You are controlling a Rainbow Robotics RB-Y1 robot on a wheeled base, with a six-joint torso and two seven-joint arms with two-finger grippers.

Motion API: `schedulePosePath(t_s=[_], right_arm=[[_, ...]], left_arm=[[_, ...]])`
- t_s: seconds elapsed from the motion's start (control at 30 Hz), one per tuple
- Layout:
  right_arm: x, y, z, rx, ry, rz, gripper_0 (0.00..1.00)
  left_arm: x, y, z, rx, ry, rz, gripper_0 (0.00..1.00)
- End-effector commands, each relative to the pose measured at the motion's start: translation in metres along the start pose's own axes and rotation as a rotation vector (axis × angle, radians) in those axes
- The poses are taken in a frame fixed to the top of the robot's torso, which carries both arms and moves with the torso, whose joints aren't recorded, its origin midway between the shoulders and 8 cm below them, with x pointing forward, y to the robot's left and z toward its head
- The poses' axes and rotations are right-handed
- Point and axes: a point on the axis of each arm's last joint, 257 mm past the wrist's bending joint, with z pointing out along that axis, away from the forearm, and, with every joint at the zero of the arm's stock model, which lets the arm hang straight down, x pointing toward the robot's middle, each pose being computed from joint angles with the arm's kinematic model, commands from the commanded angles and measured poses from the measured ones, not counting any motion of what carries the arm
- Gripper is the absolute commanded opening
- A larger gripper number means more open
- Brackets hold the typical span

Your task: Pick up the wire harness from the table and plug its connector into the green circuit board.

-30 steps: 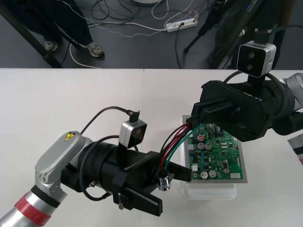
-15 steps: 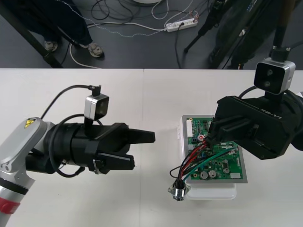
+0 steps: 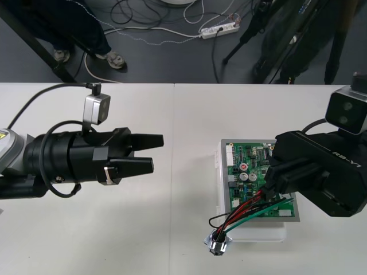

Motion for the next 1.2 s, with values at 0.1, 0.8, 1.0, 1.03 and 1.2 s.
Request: schedulePosePath(t_s=[0.1,0.8,1.0,1.03,1.2], right_arm=[[-0.012,0.004,-0.003,0.058,0.009,-0.154,0.0],[-0.038,-0.026,0.012,0.249,-0.062,-0.305,0.0],[-0.039,-0.04,0.013,0.341,-0.038,-0.374,0.0],[-0.04,-0.04,0.014,0.35,-0.041,-0.382,0.0],[-0.047,-0.043,0.015,0.391,-0.069,-0.411,0.0]], left_arm=[[-0.059,0.017,-0.008,-0.141,-0.007,0.205,1.0],[-0.094,-0.018,0.027,-0.091,-0.005,0.383,1.0],[-0.097,-0.027,0.038,-0.108,-0.029,0.43,1.0],[-0.097,-0.029,0.04,-0.104,-0.038,0.43,1.0],[-0.097,-0.043,0.053,-0.07,-0.08,0.447,1.0]])
